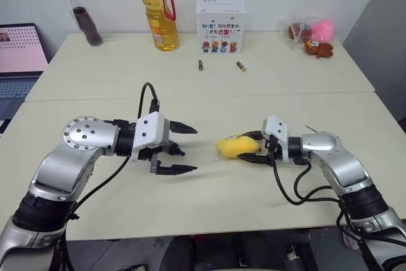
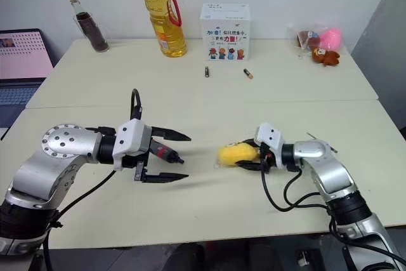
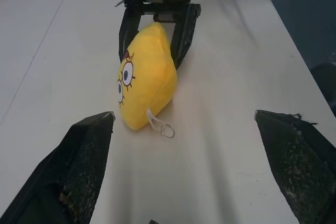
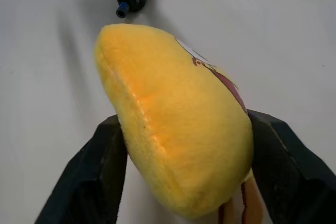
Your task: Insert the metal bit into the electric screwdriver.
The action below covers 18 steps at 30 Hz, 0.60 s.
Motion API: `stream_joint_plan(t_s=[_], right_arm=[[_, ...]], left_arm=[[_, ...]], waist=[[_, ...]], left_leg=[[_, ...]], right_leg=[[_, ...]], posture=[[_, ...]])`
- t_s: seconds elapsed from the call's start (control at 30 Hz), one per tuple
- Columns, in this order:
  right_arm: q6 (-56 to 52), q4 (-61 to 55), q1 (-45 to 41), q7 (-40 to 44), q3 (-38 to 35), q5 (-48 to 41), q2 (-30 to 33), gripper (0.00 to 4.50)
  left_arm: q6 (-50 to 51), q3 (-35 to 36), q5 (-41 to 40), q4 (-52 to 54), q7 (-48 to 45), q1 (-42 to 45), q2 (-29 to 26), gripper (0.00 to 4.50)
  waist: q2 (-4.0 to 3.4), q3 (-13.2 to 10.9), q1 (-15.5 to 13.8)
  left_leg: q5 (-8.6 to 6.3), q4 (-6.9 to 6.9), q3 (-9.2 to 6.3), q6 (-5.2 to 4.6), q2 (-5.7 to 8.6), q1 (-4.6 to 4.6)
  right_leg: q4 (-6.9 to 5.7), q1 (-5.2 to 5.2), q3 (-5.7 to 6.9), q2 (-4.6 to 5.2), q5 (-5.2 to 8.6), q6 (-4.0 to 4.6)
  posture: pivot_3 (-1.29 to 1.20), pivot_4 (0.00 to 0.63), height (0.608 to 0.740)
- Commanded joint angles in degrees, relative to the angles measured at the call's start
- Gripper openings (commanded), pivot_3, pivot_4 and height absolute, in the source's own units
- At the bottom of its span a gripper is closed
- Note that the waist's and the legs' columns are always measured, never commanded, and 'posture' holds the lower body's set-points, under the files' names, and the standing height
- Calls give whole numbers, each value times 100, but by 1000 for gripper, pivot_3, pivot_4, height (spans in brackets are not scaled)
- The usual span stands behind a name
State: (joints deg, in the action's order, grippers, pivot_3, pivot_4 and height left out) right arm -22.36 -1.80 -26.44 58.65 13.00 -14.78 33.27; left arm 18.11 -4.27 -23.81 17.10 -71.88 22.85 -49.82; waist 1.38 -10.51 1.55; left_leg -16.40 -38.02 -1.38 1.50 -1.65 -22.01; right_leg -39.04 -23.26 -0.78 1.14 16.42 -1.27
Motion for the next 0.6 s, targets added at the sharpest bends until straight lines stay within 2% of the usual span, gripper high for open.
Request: stream_joint_plan(t_s=[0.03, 0.2, 0.37, 0.5, 0.6], right_arm=[[-80, -362, -173, 36, -262, -170, 66, 2368], [-180, -486, -193, 33, -365, -273, 75, 1149], [-576, -638, -595, -117, -730, -651, 31, 277], [-361, -30, -1155, -604, -985, -516, -249, 277], [754, 1819, -2177, -1762, -1026, 389, -580, 277]], left_arm=[[-104, 122, -9, -9, 23, 80, 18, 4500], [-135, 119, 3, -95, 34, 131, 46, 4500], [-90, 196, -43, -402, 56, 436, 75, 4500], [155, 280, -167, -788, 218, 957, 234, 4500], [502, 395, -339, -1264, 511, 1664, 534, 4500]], waist=[[0, 0, 0], [0, 0, 0], [0, 0, -1], [0, 0, 1], [1, 1, 7]], left_leg=[[0, 0, 0, 0, 0, 0], [0, -1, -1, 0, 0, 0], [0, -4, -1, 0, 0, -1], [0, -8, -2, 0, 4, 0], [1, -11, 1, 1, 8, 1]], right_leg=[[0, 0, 0, 0, 0, 0], [-1, 0, 2, 0, 0, 0], [-3, 0, 1, 0, 0, 0], [-9, 0, 3, -1, -1, 1], [-9, 1, 3, -2, -2, 2]], posture=[[0, 150, 740], [0, 150, 740], [0, 150, 740], [0, 150, 740], [0, 150, 740]])
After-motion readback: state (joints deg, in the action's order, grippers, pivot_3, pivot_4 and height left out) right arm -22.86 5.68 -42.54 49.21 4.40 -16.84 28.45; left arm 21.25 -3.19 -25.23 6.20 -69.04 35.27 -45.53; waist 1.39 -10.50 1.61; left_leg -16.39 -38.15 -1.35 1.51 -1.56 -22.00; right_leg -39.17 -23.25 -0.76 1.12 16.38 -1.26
